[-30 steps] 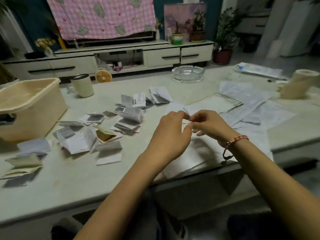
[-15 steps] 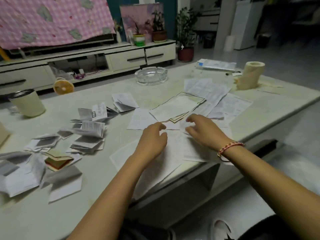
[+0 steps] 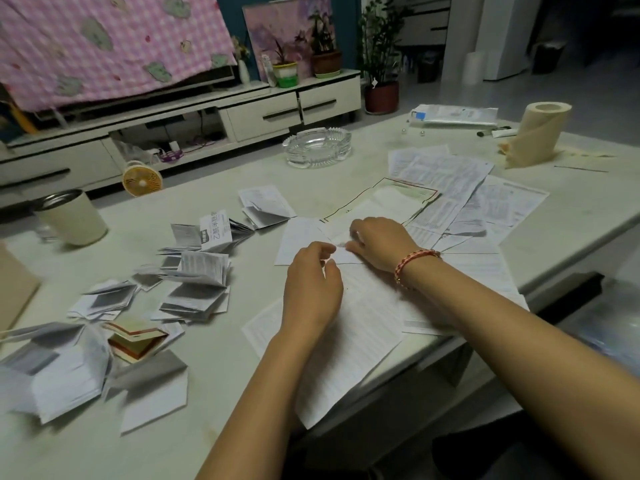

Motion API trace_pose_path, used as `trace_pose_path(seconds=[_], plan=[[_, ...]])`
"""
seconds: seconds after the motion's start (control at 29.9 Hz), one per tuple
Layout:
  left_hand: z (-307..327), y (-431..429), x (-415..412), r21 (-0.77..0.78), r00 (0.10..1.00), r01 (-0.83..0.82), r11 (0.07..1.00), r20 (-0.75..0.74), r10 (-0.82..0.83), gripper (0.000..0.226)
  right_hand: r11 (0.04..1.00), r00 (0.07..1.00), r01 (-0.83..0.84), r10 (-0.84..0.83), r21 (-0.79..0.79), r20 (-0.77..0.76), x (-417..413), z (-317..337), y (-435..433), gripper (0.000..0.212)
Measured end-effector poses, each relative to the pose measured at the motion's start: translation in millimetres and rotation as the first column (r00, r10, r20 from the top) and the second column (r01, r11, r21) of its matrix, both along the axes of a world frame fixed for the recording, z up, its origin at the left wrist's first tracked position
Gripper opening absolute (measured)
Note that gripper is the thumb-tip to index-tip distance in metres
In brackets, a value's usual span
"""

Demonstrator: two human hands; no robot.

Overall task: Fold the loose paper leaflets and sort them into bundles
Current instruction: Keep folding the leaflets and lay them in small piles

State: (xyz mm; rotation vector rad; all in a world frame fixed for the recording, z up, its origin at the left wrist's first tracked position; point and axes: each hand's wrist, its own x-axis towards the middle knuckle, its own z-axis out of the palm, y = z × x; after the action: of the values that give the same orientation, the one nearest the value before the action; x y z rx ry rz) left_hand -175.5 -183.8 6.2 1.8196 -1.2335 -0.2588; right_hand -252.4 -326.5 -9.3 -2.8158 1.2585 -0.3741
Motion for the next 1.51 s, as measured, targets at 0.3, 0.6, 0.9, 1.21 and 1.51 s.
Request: trace_pose_path(seconds=[0.3, 0.6, 0.9, 1.21, 1.51], plan=[[15.3, 7.5, -0.2, -0.065, 0.926, -0.103, 0.993, -0.37, 0.072, 0.026, 0.958, 0.773, 0.034, -0.205, 0.284, 0.6, 3.7, 34.5, 20.2, 0.014], [33.2, 17.3, 6.9, 0.007, 0.477, 0.036, 0.999, -0.879, -0.011, 0.056, 0.376, 0.201, -0.662, -0.745, 0.648, 0.637, -27.5, 72.0, 86.5, 0.012], [25.6, 17.7, 18.2, 0.052, 0.428, -0.074, 0.996, -0.9, 0.079, 0.013, 0.656, 0.211, -0.372, -0.629, 0.656, 0.748, -42.1, 72.2, 82.5, 0.018], [30.3, 14.0, 13.4, -0.061, 0.465, -0.076, 0.995, -0.885, -0.019, 0.009, 0.972, 0.488, -0.072, -0.161, 0.223, 0.858, -33.0, 51.9, 84.2, 0.035], [33.7, 15.3, 7.5, -0.242, 0.205, 0.088, 0.966, -0.945, -0.255, 0.036, 0.957, 0.776, -0.233, 0.289, -0.171, 0.56, -17.2, 35.7, 103.5, 0.019]])
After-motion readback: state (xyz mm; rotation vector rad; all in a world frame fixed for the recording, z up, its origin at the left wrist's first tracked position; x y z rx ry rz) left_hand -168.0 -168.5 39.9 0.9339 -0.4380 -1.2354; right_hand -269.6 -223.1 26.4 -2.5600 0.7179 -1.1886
